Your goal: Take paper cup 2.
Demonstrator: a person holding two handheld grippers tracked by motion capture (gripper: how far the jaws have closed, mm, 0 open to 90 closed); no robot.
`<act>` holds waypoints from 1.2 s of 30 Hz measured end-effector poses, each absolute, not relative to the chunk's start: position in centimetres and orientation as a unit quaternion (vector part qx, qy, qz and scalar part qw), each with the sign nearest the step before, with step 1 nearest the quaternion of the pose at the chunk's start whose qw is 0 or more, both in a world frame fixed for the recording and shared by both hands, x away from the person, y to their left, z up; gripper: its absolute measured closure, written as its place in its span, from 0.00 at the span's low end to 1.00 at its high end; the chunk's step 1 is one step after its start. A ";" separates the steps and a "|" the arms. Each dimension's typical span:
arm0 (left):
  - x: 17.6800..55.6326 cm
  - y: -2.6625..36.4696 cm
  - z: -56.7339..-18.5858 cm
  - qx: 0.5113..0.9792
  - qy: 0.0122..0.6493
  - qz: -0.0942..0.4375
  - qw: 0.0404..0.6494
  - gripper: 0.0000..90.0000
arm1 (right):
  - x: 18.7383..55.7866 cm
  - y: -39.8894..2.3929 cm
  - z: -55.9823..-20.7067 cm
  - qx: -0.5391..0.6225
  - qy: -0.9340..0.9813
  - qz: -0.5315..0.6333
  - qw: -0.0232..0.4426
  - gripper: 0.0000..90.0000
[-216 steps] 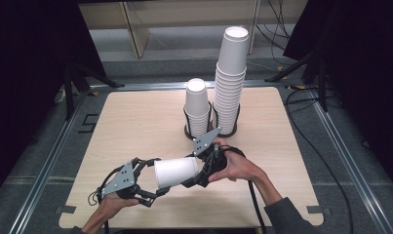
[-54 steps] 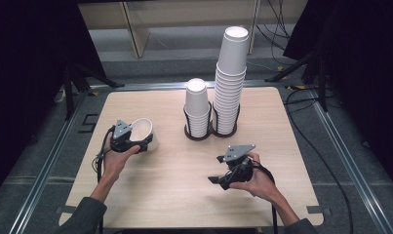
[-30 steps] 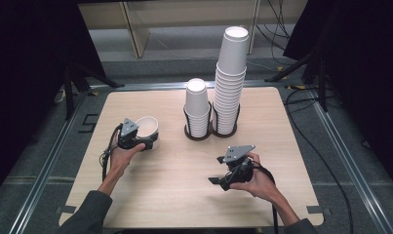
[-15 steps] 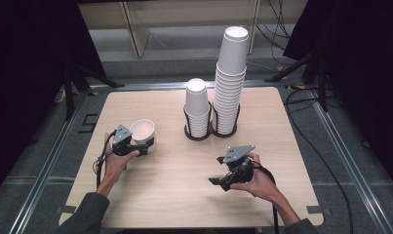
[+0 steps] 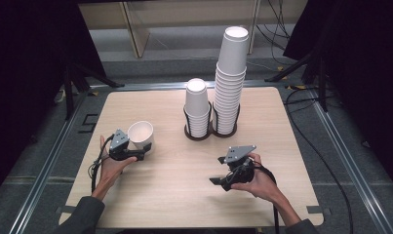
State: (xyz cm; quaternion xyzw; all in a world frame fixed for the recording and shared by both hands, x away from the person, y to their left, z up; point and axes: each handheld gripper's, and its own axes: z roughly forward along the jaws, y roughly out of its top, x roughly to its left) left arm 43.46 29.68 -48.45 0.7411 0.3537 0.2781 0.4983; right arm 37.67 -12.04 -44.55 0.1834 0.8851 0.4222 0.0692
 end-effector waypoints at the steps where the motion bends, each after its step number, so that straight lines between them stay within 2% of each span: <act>1: 43.4 29.8 -48.4 0.746 0.351 0.279 0.493 0.16 | 37.7 -12.1 -44.5 0.183 0.885 0.422 0.069 0.21; 10: 42.1 30.2 -48.6 0.753 0.359 0.274 0.479 0.16 | 37.6 -12.2 -44.5 0.186 0.884 0.422 0.069 0.21; 18: 39.2 30.4 -47.8 0.753 0.368 0.281 0.467 0.16 | 37.7 -12.7 -44.2 0.201 0.877 0.430 0.077 0.21; 26: 35.1 29.9 -45.9 0.718 0.393 0.290 0.496 0.16 | 37.9 -13.7 -43.3 0.240 0.858 0.440 0.113 0.21; 36: 32.4 28.0 -45.6 0.718 0.394 0.262 0.510 0.17 | 38.8 -16.4 -42.2 0.322 0.813 0.462 0.149 0.21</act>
